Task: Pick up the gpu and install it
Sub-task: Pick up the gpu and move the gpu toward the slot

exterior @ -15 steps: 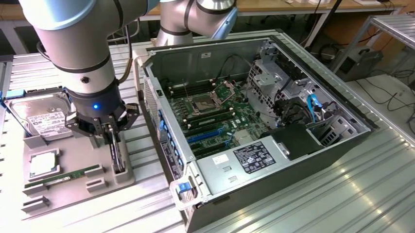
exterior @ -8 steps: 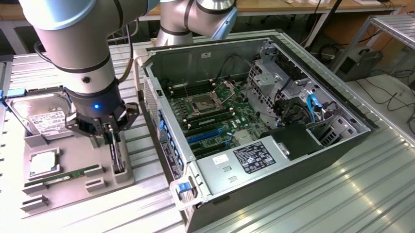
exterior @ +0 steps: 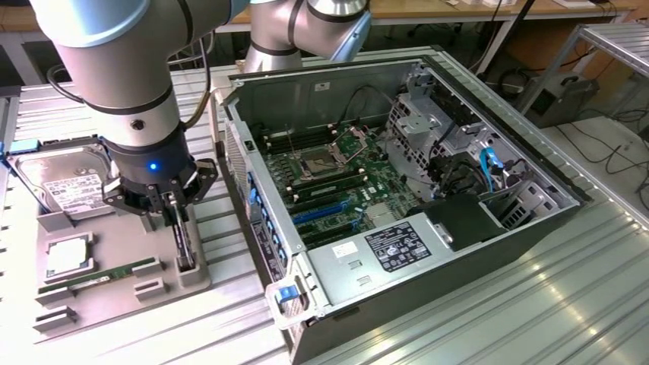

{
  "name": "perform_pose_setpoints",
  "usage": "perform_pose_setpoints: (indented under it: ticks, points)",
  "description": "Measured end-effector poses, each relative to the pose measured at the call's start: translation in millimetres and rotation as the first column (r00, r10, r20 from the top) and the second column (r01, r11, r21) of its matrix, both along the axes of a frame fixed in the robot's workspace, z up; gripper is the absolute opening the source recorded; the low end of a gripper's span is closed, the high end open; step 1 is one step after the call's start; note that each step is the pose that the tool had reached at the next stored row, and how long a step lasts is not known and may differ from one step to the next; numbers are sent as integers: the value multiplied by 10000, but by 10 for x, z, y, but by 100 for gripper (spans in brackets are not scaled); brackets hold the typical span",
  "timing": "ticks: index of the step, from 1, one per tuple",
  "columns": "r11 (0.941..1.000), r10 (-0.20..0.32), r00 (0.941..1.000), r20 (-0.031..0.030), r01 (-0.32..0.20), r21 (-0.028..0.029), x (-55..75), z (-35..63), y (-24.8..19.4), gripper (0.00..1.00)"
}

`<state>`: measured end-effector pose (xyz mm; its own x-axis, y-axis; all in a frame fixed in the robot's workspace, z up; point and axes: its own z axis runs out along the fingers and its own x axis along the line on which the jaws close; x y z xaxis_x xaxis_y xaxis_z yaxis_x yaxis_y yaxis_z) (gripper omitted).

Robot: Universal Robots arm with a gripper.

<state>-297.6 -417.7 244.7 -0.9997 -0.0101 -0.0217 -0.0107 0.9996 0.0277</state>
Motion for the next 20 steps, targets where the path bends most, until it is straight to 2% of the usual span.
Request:
perform_pose_setpoints:
  ticks: [11,20]
  points:
    - [10000,0,10000,3,0,2,0,1,0,26]
    - [10000,0,10000,0,0,0,0,70,0,26]
